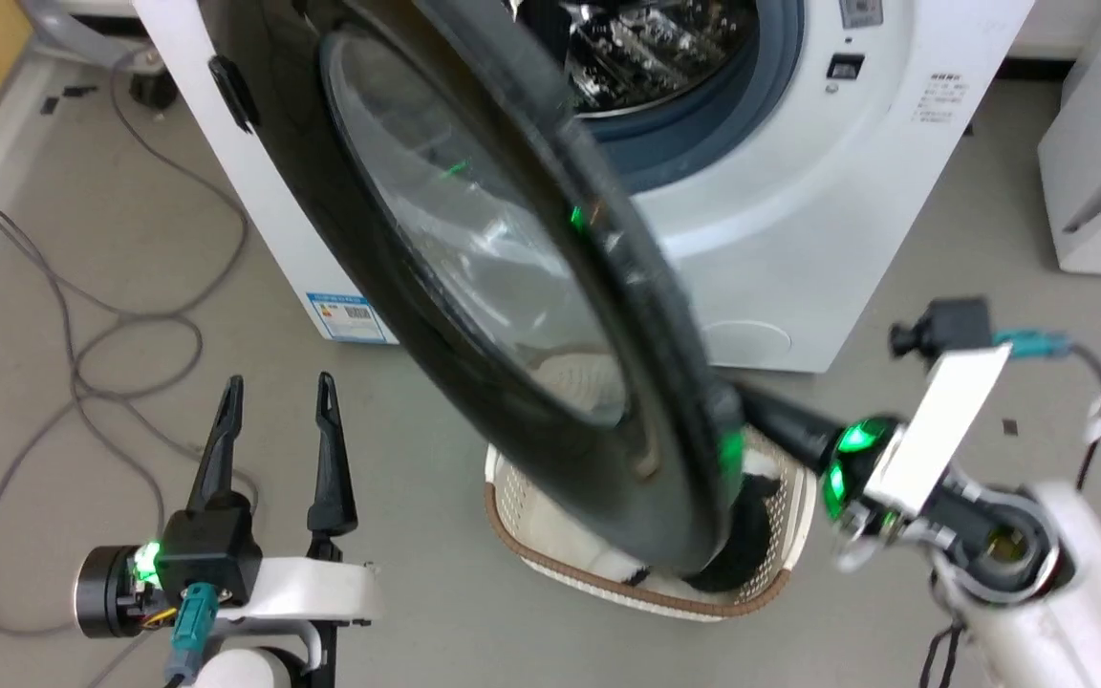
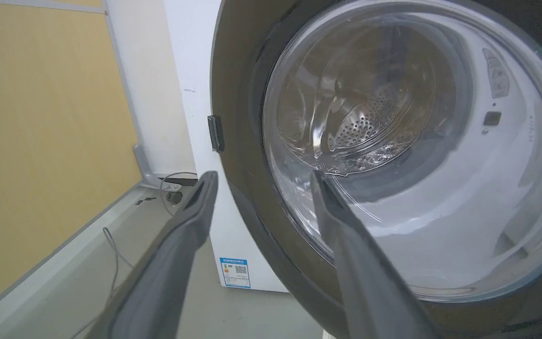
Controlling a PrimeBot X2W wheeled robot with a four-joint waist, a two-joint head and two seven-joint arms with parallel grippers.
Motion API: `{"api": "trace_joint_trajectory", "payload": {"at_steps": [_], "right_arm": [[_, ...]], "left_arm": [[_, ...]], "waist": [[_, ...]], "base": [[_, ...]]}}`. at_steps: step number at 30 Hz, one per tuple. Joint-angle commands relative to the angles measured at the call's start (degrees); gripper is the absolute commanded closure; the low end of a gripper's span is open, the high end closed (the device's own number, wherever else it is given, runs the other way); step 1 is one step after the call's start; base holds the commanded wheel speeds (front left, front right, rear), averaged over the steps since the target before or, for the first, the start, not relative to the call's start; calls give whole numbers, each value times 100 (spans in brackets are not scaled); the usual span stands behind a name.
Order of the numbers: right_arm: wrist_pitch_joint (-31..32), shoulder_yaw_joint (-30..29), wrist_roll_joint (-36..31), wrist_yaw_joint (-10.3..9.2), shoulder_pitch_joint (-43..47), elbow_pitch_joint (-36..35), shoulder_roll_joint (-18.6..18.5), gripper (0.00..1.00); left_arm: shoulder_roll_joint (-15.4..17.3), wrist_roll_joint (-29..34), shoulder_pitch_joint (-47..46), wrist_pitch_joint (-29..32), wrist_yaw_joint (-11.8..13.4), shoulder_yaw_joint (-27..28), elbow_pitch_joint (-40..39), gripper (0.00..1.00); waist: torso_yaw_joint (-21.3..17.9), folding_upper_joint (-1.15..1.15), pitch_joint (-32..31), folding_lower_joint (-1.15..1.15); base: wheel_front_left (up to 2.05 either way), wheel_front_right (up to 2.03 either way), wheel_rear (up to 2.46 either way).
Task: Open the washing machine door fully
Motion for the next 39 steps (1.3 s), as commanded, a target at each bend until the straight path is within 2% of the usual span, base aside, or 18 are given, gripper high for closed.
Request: {"api": "trace_joint_trajectory", "payload": {"at_steps": [1,14,24,29,35,39], "right_arm": [[41,96,18,9,242,-127,105,100],[141,761,15,9,1145,-554,607,100],[-265,949,-55,9,1513,-638,850,100],[-1275,637,-572,9,1505,-910,823,100],[-2888,498,-1293,9,1426,-1284,527,100],[-4168,438,-1897,9,1388,-1348,187,100]], "left_arm": [[5,31,80,-25,-6,7,23,0],[5,17,266,-25,10,18,93,0],[5,-12,422,-25,28,64,137,0],[5,-19,530,-25,32,98,151,0],[5,-29,653,-25,38,168,156,0],[5,-41,729,-25,40,208,153,0]], "waist": [[18,0,-92,1],[10,0,-322,1],[-111,0,-507,1],[-208,0,-620,1],[-360,0,-758,1],[-448,0,-837,1]], "base": [[0,0,0],[0,0,0],[0,0,0],[0,0,0],[0,0,0],[0,0,0]]}}
